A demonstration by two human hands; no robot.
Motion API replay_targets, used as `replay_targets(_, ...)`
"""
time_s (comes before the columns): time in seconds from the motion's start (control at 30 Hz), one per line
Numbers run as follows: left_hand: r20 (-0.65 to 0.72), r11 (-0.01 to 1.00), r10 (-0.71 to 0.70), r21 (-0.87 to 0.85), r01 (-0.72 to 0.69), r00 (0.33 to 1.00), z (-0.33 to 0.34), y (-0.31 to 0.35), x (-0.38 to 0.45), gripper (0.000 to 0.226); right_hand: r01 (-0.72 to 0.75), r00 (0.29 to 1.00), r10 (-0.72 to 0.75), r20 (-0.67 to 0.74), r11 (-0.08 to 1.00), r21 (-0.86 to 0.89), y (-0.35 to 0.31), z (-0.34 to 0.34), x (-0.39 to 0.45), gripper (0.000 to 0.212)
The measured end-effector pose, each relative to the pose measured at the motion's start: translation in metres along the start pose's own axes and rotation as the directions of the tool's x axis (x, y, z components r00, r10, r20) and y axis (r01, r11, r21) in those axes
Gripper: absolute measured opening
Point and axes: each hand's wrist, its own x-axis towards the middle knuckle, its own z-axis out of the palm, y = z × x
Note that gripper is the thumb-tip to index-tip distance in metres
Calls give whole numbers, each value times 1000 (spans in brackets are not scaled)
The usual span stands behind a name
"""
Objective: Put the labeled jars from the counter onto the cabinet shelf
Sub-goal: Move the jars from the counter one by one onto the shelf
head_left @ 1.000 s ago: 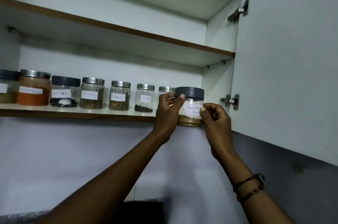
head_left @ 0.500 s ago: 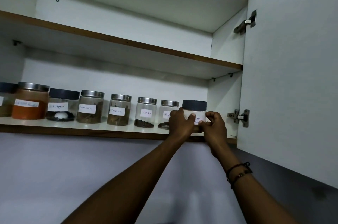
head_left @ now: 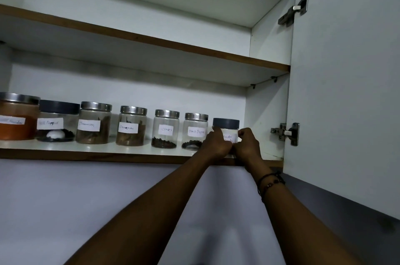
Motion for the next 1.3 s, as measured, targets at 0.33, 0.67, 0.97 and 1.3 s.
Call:
replay_targets(0.33, -264, 937, 316, -63, -343, 911, -2, -19, -56, 31, 179, 983, -170, -66, 970, 163, 9, -8, -71, 26)
replay_targets(0.67, -76, 952, 228, -194, -238, 971, 53, -113, -205, 29, 177, 974, -191, 123, 977, 117, 80, 9, -224, 20)
replay_targets(0.97, 212, 975, 5, -220, 42, 977, 146, -201, -341, 30, -92, 983, 103, 155, 993, -72, 208, 47, -366, 22)
replay_targets(1.3, 589, 923, -385, 238, 302, 711, 217, -282, -437, 52, -159, 913, 251, 321, 945, -285, 303, 71, -495, 30)
